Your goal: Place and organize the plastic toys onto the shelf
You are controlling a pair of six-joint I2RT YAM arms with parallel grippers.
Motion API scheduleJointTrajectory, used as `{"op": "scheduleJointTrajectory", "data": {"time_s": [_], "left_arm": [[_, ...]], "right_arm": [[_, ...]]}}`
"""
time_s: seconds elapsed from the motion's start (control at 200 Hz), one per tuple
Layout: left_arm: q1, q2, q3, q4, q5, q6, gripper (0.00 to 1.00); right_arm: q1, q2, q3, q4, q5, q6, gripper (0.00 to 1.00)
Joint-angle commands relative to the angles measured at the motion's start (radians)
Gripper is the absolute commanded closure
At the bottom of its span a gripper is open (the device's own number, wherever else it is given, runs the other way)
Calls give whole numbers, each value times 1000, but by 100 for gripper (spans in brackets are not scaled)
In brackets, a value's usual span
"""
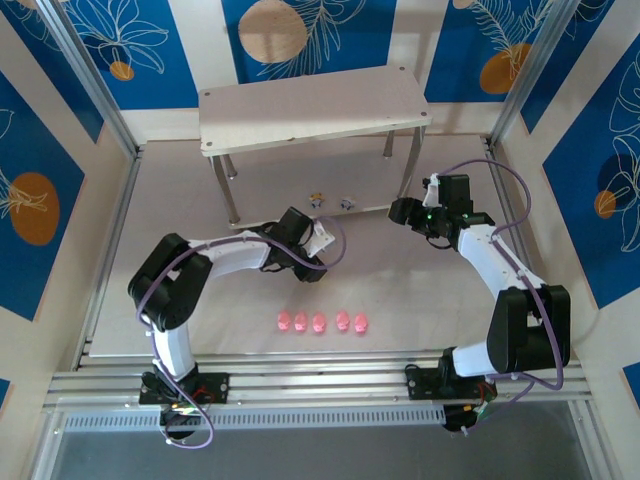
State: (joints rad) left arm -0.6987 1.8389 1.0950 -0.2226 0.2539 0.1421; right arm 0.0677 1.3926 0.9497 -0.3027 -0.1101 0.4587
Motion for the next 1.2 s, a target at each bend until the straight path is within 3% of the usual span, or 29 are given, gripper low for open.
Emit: {"op": "scheduleJointTrajectory", "data": {"time_s": [0.0,0.2,0.315,0.555,0.87,1.196], "left_arm": [[0,22,21,-43,-11,27,65],[16,5,6,-29,-14,8,80],[32,-35,-34,26,-17,-24,82],[68,-135,-79,72,-48,-107,84],[124,-265,-110,138,-193,-188,83],[183,-249,-57,227,-246,-182,82]], "right_arm": [[-6,11,31,7,-21,3,32],[-6,13,31,7,-22,6,32],[-5,11,31,7,-22,8,32],[-1,1,32,3,-22,9,32],[16,-17,31,-4,-13,11,32],[29,-23,37,-4,-10,15,32]]}}
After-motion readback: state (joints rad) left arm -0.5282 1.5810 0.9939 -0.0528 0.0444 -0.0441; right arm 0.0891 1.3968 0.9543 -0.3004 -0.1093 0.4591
